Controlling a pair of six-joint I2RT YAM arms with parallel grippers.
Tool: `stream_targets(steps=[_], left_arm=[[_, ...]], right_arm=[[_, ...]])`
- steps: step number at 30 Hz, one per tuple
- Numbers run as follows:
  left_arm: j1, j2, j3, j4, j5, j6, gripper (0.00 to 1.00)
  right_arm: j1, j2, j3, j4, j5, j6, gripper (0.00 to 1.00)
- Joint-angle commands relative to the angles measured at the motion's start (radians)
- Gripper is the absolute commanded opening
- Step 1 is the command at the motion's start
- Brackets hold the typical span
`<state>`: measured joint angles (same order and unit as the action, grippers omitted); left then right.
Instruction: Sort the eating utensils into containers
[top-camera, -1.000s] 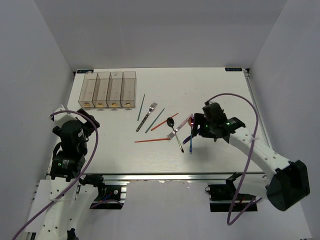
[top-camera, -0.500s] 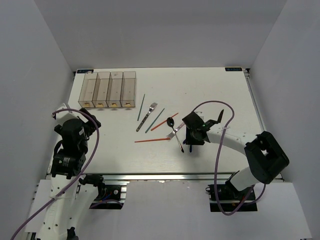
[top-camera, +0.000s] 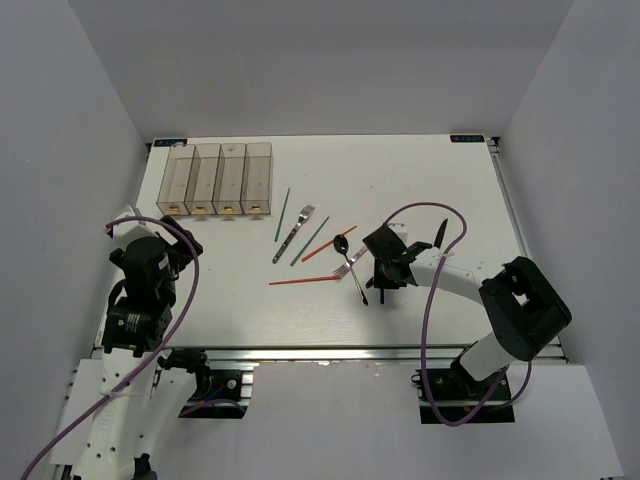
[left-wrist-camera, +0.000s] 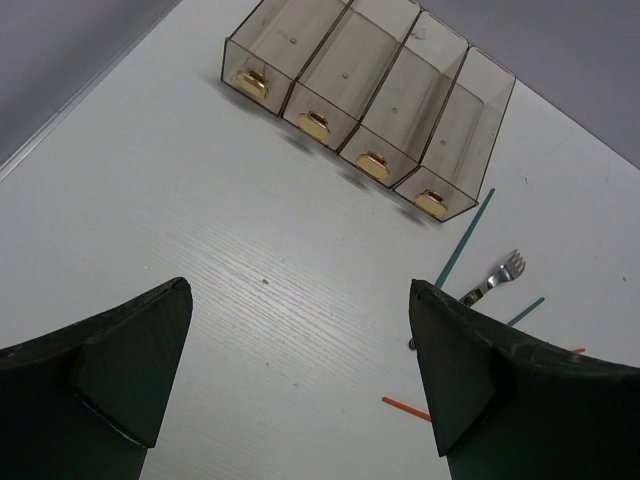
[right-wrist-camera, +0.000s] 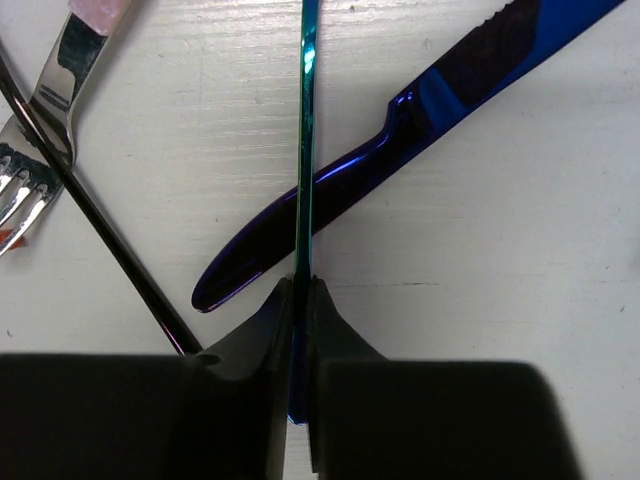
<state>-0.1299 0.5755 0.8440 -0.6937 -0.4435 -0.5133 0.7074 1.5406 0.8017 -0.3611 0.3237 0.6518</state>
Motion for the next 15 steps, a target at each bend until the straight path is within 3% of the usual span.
stream_targets(steps=[1, 4, 8, 9, 11, 12, 15], left_arm=[[0.006, 0.004, -0.006, 0.022, 0.008, 0.007, 0.98], [0.006, 0.006, -0.003, 0.028, 0.026, 0.016, 0.98], [0.006, 0.044, 0.026, 0.059, 0.211, 0.036, 0.98], [0.006, 0.056, 0.027, 0.075, 0.347, 0.021, 0.98], [0.006, 0.098, 0.001, 0.193, 0.533, -0.075, 0.98], [0.004, 0.112, -0.025, 0.262, 0.696, -0.135, 0.98], [-0.069, 0.168, -0.239, 0.766, 0.867, -0.477, 0.98]], right_arm=[[0.004, 0.006, -0.025, -0.013, 0.035, 0.029, 0.02], [0.004, -0.043, -0.016, -0.064, 0.081, 0.045, 0.00], [0.007, -0.155, 0.011, -0.146, 0.130, 0.065, 0.00], [0.010, -0.177, 0.019, -0.166, 0.155, 0.066, 0.00], [0.023, -0.233, 0.056, -0.217, 0.170, 0.054, 0.00], [0.030, -0.244, 0.069, -0.222, 0.160, 0.042, 0.00], [0.063, -0.254, 0.123, -0.208, 0.069, -0.010, 0.00]])
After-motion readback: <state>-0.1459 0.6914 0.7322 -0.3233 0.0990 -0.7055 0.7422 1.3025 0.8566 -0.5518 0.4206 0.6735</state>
